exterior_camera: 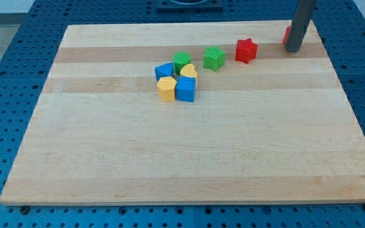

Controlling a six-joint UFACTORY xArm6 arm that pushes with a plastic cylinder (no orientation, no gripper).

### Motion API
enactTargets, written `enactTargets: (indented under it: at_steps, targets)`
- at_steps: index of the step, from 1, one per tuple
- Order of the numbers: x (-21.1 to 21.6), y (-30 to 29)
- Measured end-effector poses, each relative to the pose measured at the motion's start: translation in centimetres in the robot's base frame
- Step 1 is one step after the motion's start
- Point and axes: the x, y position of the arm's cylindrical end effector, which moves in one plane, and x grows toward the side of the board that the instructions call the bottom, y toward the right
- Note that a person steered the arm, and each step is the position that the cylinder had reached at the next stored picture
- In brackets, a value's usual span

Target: Place the red circle at the top right side of the board

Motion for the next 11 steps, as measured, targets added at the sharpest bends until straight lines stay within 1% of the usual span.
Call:
enactTargets:
  at_steps: [1, 2, 3, 5, 7, 8, 9, 10, 11]
  targets:
    - [-0.9, 0.3]
    - [-0.5, 2.8]
    - [-0.7, 3.4]
    - [-2.1, -0.9]
    - [-2.7, -0.9]
    - [-2.1, -0.9]
    - [2.0, -2.6]
    - [5.7, -5.3]
    - [6.1, -10.2]
